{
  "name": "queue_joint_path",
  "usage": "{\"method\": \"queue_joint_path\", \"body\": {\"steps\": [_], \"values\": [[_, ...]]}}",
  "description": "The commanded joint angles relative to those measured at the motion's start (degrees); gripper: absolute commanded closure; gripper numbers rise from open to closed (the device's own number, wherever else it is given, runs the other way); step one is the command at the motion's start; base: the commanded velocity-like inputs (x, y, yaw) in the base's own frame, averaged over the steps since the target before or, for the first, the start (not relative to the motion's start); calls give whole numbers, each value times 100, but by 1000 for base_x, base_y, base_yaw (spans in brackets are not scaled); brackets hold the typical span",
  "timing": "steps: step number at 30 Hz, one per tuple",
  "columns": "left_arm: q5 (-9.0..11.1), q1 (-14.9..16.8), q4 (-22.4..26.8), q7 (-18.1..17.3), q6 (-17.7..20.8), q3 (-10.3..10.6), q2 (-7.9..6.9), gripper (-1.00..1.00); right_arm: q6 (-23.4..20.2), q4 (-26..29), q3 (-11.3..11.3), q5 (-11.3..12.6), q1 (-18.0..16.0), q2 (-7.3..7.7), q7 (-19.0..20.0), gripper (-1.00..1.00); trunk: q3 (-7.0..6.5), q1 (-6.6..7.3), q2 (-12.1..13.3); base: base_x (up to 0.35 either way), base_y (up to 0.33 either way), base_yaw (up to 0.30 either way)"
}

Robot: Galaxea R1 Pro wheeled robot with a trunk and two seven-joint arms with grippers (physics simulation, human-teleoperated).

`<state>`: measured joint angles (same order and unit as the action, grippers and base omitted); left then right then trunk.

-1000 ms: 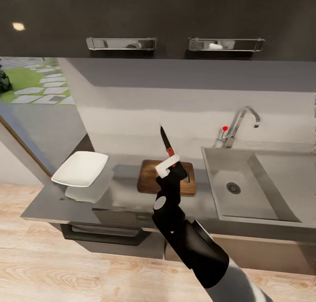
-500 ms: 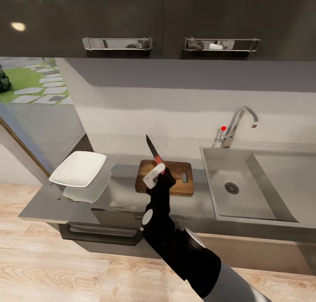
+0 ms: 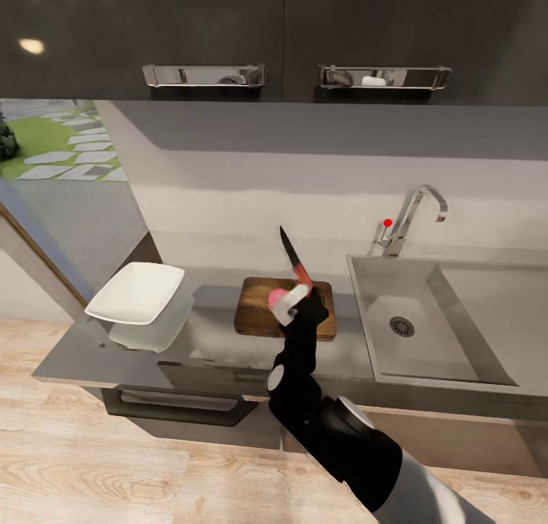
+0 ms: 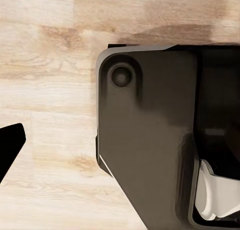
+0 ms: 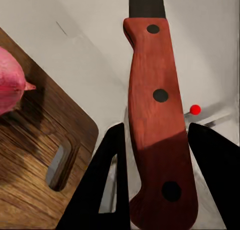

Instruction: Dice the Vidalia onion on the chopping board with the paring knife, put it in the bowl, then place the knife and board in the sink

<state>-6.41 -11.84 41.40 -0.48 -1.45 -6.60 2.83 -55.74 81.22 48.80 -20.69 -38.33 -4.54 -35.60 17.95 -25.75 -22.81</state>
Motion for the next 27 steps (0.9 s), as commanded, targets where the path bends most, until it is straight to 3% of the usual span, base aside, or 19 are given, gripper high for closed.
{"method": "queue_joint_path", "body": {"steps": [1, 5, 8, 15, 16, 19, 27], "values": [[-61, -2, 9, -5, -13, -27, 7, -100, -26, -2, 14, 33, -8, 47, -60, 100, 9, -3, -10, 0, 0, 0], [-62, -2, 7, -5, -13, -25, 7, -100, -40, -7, 69, -33, -8, 218, -79, 100, 9, -3, -10, 0, 0, 0], [-62, -2, 1, -5, -13, -25, 7, -100, -42, -13, 422, -60, -8, 338, -79, 100, 9, -3, -10, 0, 0, 0], [-62, -2, 7, -5, -13, -27, 5, -100, -44, -158, 732, -60, -8, 367, -72, 100, 9, -3, -10, 0, 0, 0], [-62, -2, 8, -5, -13, -26, 1, -100, -43, -307, 921, -64, -8, 358, -80, 100, 9, -3, -10, 0, 0, 0], [-62, -2, 9, -5, -13, -28, -1, -100, -43, -397, 1080, -66, -8, 352, -90, 100, 9, -3, -10, 0, 0, 0], [-62, -2, 9, -5, -13, -25, -2, -100, -29, -474, 1165, -67, -8, 370, -96, 100, 9, -3, -10, 56, -42, 0]]}}
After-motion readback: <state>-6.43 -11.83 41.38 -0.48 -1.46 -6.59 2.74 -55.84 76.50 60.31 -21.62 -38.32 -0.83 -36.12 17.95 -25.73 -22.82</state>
